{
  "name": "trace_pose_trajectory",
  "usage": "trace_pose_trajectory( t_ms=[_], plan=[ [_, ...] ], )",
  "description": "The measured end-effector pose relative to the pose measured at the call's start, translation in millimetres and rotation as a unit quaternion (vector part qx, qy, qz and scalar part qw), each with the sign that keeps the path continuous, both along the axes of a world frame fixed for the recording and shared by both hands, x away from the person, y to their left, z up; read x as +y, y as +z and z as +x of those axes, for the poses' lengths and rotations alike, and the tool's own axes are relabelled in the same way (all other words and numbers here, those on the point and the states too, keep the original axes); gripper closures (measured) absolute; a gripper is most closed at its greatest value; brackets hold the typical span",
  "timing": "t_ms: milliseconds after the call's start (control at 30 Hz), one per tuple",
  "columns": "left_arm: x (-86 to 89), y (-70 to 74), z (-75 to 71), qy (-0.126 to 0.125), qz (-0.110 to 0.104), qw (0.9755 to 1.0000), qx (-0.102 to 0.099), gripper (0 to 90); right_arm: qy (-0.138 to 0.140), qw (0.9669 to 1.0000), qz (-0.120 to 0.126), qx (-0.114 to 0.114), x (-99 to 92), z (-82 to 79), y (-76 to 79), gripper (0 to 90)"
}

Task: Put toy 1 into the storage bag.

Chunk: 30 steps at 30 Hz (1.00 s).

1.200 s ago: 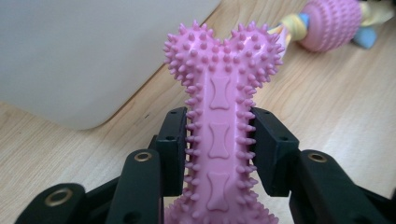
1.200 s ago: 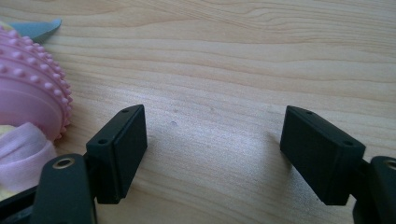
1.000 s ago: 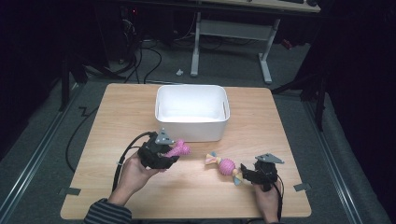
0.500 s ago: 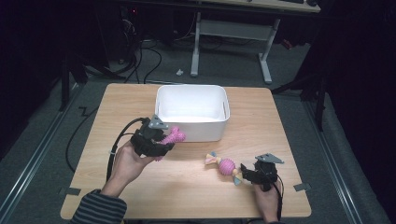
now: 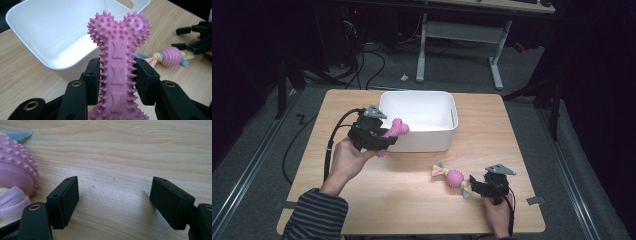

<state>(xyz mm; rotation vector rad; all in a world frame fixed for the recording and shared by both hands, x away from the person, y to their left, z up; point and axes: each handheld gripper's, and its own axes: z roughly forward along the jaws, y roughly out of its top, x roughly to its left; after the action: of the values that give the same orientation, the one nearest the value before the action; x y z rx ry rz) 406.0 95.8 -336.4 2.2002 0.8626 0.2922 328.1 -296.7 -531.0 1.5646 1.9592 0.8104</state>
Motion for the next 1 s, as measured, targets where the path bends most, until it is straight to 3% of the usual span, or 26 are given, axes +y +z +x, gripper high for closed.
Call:
trace_pose_trajectory(
  t_ms=[233,567,700,1000],
  plan=[
    [-2.6,10.7,12.7,0.01,0.005,0.9999,-0.01,58.9,0.0,1.0,-0.001,-0.001,0.0,0.2,-0.1,23.5],
    [-20.3,17.2,31.4,0.003,0.021,0.9996,-0.018,58.9,0.001,1.0,-0.001,0.0,0.0,0.3,-0.1,23.5],
    [-23.8,18.2,42.8,0.01,0.0,0.9999,-0.006,58.4,0.002,1.0,0.0,0.001,0.2,0.5,0.0,23.6],
    [-33.7,11.4,64.2,0.025,0.029,0.9993,-0.005,58.4,0.004,1.0,-0.001,0.0,0.0,0.4,0.0,23.9]
  ],
)
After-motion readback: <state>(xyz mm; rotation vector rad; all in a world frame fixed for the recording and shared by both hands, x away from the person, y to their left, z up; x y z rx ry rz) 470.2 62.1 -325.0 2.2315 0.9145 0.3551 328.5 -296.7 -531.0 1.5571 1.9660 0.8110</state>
